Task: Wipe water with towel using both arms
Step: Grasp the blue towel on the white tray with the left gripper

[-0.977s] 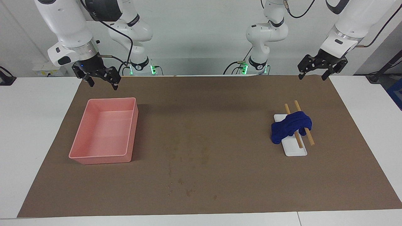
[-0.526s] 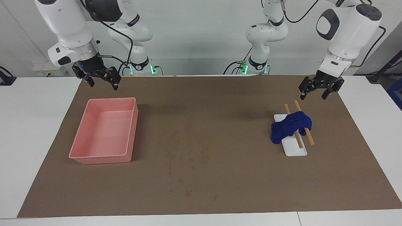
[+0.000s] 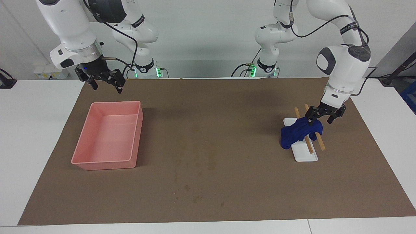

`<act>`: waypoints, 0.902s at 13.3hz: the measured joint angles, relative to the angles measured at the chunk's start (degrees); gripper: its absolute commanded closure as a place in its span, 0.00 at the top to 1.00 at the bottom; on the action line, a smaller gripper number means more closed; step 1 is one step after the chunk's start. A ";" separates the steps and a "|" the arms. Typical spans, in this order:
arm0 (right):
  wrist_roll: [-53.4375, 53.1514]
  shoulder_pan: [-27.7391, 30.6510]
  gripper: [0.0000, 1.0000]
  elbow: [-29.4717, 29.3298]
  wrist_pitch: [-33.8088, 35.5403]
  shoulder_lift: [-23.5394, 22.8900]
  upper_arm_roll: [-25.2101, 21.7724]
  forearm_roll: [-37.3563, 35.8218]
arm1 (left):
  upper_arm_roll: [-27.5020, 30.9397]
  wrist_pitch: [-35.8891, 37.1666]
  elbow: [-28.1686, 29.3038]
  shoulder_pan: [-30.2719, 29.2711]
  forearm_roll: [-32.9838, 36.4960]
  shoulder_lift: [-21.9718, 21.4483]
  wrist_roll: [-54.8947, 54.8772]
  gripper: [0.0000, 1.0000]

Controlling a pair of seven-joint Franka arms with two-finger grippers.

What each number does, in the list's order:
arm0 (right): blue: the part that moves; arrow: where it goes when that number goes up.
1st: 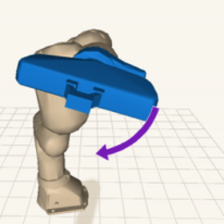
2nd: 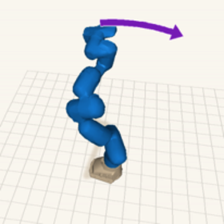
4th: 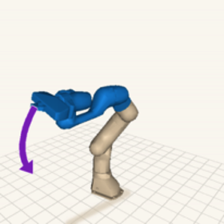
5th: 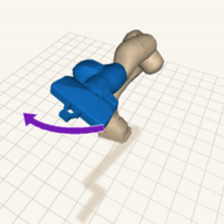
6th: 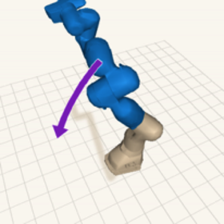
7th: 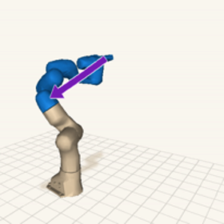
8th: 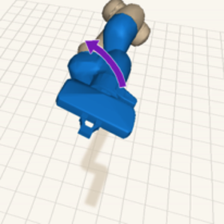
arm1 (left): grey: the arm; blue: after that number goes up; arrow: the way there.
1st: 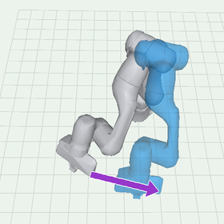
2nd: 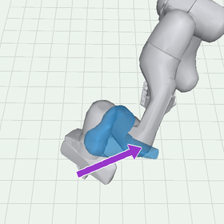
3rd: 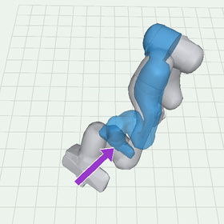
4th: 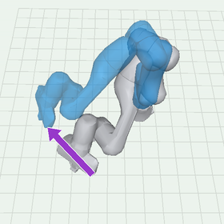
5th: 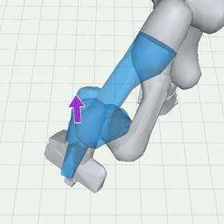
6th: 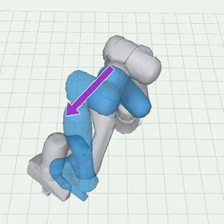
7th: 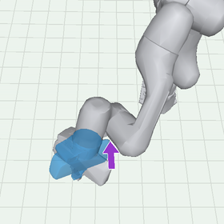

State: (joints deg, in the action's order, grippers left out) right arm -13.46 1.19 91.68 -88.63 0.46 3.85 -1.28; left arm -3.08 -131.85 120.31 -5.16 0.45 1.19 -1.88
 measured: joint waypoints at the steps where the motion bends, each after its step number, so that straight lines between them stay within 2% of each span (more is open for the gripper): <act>1: 0.00 0.00 1.00 0.00 0.00 0.01 0.00 0.00 | -0.08 -1.49 1.05 0.06 0.00 0.00 0.04 0.95; 2: 0.00 0.00 1.00 0.01 0.00 0.01 0.00 0.00 | -0.15 -2.84 1.58 0.18 0.27 0.00 0.04 0.93; 3: 0.00 0.00 1.00 0.04 0.00 0.02 0.00 0.00 | -0.26 -3.76 1.71 0.24 1.01 -0.01 0.05 0.84; 4: 0.00 0.00 1.00 0.05 0.00 0.02 0.00 0.00 | -0.36 -3.89 1.71 0.26 1.73 -0.02 0.10 0.62; 5: 0.00 0.00 1.00 0.07 0.00 0.02 0.00 0.00 | -0.41 -3.89 1.73 0.27 1.99 -0.02 0.12 0.47; 6: 0.00 0.00 1.00 0.09 0.00 0.02 0.00 0.00 | -0.48 -3.90 1.73 0.29 2.02 -0.03 0.12 0.36; 9: 0.00 0.00 1.00 0.14 0.00 0.10 0.00 0.00 | -0.60 -4.56 1.71 0.36 2.18 -0.27 0.18 0.27; 10: 0.00 0.00 1.00 0.22 0.00 0.17 0.00 0.00 | -0.61 -4.57 1.71 0.36 2.18 -0.31 0.17 0.19; 11: 0.00 0.00 1.00 0.35 0.00 0.25 0.00 0.00 | -0.63 -4.61 1.65 0.36 2.22 -0.37 0.17 0.06; 12: 0.00 0.00 1.00 0.47 0.00 0.31 0.00 0.00 | -0.63 -4.59 1.62 0.36 2.24 -0.54 0.17 0.00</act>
State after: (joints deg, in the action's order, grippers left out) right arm -13.46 1.19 92.14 -88.63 0.77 3.85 -1.28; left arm -3.71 -136.45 121.93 -4.79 2.69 0.66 -1.71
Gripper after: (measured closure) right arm 0.000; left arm 0.696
